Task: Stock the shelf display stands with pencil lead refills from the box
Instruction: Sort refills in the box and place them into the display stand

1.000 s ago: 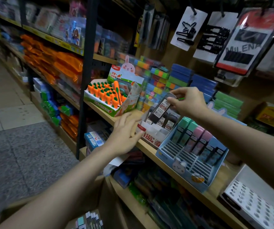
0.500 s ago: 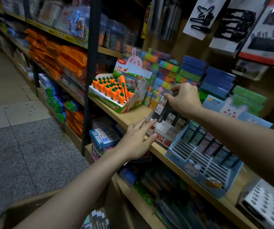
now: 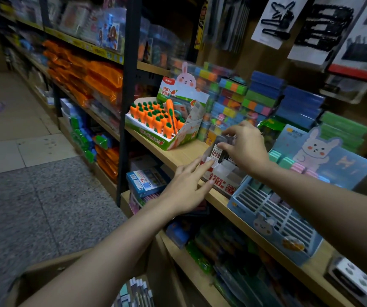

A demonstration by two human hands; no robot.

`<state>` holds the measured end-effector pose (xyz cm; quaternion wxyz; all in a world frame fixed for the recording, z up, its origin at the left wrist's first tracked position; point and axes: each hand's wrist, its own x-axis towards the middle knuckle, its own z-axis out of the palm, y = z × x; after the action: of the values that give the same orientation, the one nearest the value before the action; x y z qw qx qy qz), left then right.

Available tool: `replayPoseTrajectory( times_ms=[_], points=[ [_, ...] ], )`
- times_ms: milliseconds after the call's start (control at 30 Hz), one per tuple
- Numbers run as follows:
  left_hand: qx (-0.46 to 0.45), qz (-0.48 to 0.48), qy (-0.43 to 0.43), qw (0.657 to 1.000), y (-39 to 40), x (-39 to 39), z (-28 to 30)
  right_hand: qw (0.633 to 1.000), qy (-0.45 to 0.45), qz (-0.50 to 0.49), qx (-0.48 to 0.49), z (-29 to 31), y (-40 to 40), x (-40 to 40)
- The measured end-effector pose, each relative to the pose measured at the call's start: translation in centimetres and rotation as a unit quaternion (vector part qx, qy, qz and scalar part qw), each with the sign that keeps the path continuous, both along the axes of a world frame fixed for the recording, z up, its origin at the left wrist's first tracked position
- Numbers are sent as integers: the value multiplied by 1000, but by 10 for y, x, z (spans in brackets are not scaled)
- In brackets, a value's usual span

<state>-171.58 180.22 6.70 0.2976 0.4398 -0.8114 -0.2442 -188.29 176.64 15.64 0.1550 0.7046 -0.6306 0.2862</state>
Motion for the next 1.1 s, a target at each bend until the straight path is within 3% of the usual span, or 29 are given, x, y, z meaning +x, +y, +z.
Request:
replayPoseTrajectory(
  times_ms=[200, 400, 500, 600, 700, 800, 967, 1100],
  points=[
    [-9, -18, -11, 1000, 8, 9, -1, 998, 44, 35, 36, -4, 19, -4],
    [-15, -3, 30, 999, 40, 30, -4, 979, -159, 130, -9, -17, 81, 4],
    [49, 18, 51, 997, 68, 49, -30, 951, -221, 204, 66, -58, 120, 28],
    [155, 81, 44, 984, 100, 81, -82, 915, -172, 267, 250, -111, 150, 56],
    [257, 233, 66, 936, 140, 115, -147, 842, -113, 281, 446, -173, 166, 82],
    [341, 378, 170, 844, 186, 127, -209, 792, -93, 252, 548, -233, 181, 100],
    [423, 513, 202, 719, 239, 122, -271, 783, -134, 165, 584, -308, 193, 114],
    [443, 554, 149, 689, 250, 118, -293, 771, -133, 123, 610, -356, 197, 119]
  ],
)
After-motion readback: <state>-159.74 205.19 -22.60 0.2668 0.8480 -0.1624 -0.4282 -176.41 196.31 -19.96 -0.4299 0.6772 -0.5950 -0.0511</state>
